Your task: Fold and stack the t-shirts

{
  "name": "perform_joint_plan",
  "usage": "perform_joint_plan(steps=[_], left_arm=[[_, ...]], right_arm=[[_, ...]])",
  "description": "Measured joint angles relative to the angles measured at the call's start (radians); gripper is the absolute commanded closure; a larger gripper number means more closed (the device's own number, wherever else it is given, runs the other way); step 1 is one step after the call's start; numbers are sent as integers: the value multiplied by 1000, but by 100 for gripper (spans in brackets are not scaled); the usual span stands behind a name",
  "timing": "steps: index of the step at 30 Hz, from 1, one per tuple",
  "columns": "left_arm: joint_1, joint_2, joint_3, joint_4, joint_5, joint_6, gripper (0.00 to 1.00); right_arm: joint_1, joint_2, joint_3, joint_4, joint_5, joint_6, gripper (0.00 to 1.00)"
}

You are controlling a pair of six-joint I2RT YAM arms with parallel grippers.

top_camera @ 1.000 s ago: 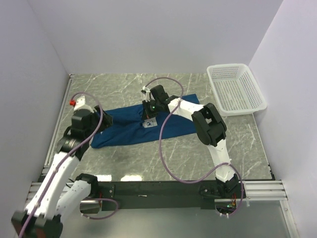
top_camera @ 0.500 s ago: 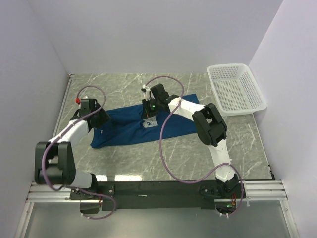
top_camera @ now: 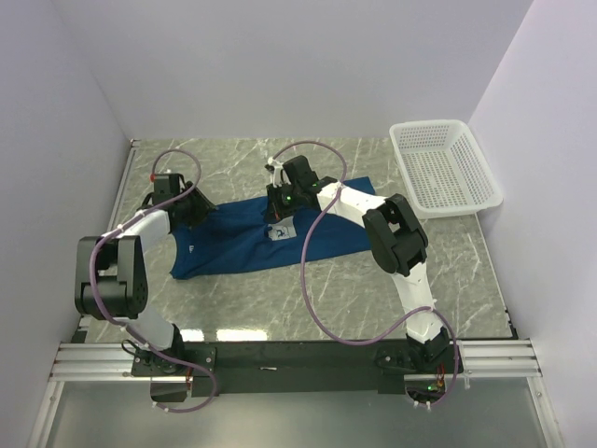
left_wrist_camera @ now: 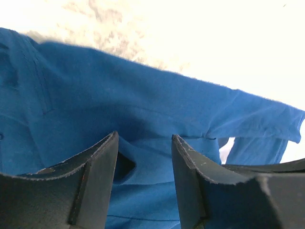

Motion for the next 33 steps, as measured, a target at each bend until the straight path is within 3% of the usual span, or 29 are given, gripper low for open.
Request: perform_joint_plan(steps=[4, 8, 11, 12, 15, 33], left_arm=[[0, 24, 0, -2, 29, 0, 49], [1, 40, 1, -2, 52, 0, 60], [2, 51, 8, -2, 74, -4, 77], [2, 55, 12, -2, 82, -5, 88], [2, 68, 27, 0, 102, -5, 99], [4, 68, 41, 74, 257, 156, 99]], right_arm=[[0, 0, 0, 0, -1, 0, 98], [0, 0, 0, 0, -2, 3, 98], [0, 0, 0, 0, -2, 3, 98], [0, 0, 0, 0, -2, 3, 98], [0, 0, 0, 0, -3, 3, 98], [-3, -5, -24, 76, -6, 11, 98]])
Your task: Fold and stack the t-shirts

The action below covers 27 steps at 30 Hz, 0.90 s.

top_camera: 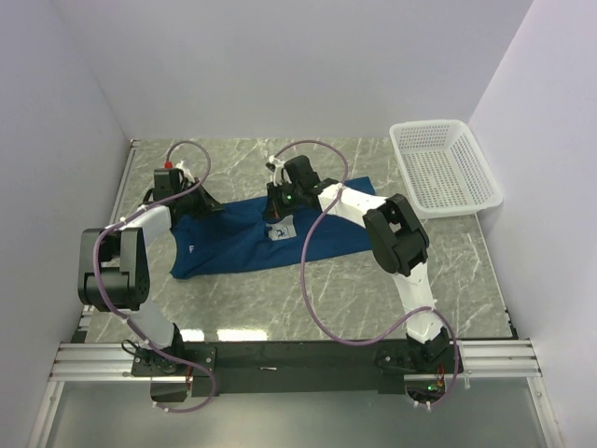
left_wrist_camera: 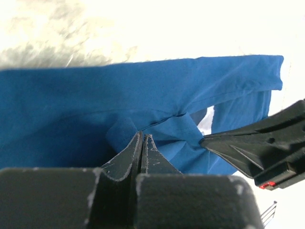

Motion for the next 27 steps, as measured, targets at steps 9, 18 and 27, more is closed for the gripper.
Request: perform_joint_plan(steps=[9, 18, 27], left_arm=[[4, -5, -31, 105, 54, 63, 98], [5, -16, -55, 147, 68, 98, 83], [4, -51, -55, 77, -123, 137, 46]], right_arm=[[-15, -51, -85, 84, 11, -2, 98], [-20, -66, -103, 135, 10, 0, 85], [-22, -78, -137, 118, 44, -40, 30]])
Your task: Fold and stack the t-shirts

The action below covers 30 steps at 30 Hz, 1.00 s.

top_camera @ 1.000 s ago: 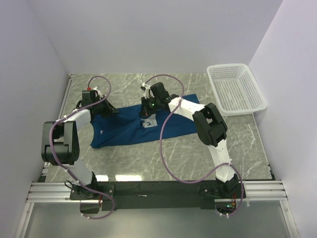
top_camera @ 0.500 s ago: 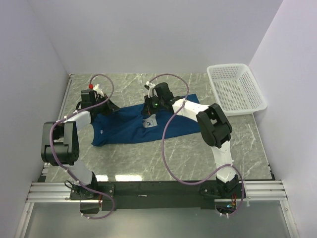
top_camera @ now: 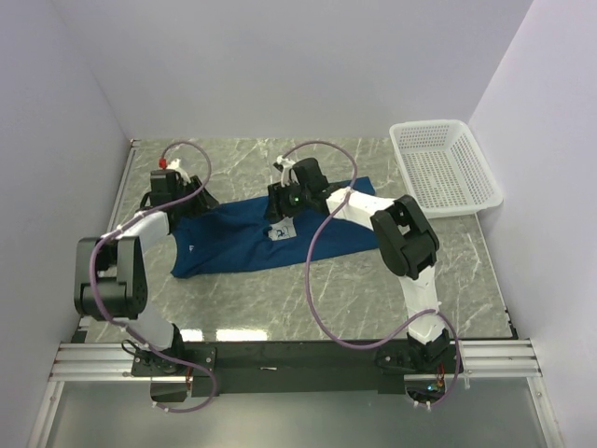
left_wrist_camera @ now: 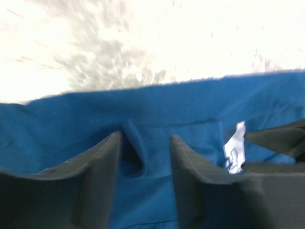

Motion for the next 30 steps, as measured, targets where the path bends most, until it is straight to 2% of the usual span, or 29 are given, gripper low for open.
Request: perform_joint_plan(steps=[1, 3, 7, 13, 18, 30], left_arm=[[0, -25, 0, -8, -27, 5, 43], [0, -84, 0, -20, -61, 10, 43], [-2, -119, 64, -66, -79, 19, 43], [-3, 51, 218, -185, -74, 18, 41], [-3, 166, 237, -280, -69, 19, 41], [-3, 192, 246, -310, 6, 18, 43]], right_arm=[[-1, -3, -5, -2, 1, -6, 27], [-6, -6, -5, -14, -2, -22, 24], [-14, 4, 66, -75, -39, -35, 27], [-14, 72, 259, -111, -66, -4, 39], [-14, 135, 312, -156, -68, 14, 44], [-13, 243, 359, -249, -79, 33, 49]])
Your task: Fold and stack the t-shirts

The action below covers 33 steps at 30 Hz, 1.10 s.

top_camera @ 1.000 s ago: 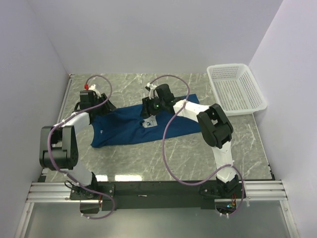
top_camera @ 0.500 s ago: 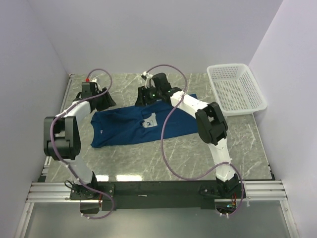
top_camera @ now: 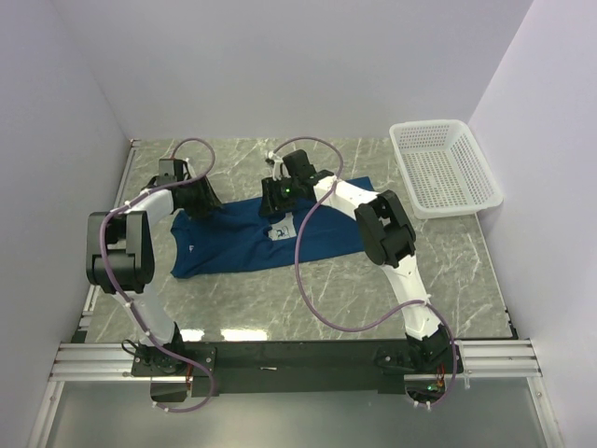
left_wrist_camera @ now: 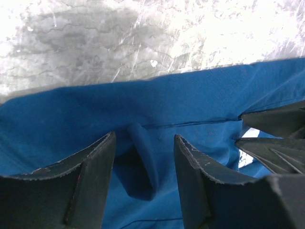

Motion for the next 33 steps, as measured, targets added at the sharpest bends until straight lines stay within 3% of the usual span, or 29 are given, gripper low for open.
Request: perform_joint_plan(steps=[12, 18, 23, 33], left_arm=[[0, 43, 5, 8, 62, -1, 58], [0, 43, 5, 14, 75, 0, 64], [0, 43, 5, 35, 92, -2, 84], [0, -27, 5, 96, 159, 23, 93]], right_arm=[[2, 20, 77, -5, -29, 23, 58], [2, 58, 82, -10, -25, 25, 56], [2, 63, 82, -9, -24, 25, 56], [2, 62, 80, -5, -23, 25, 55]])
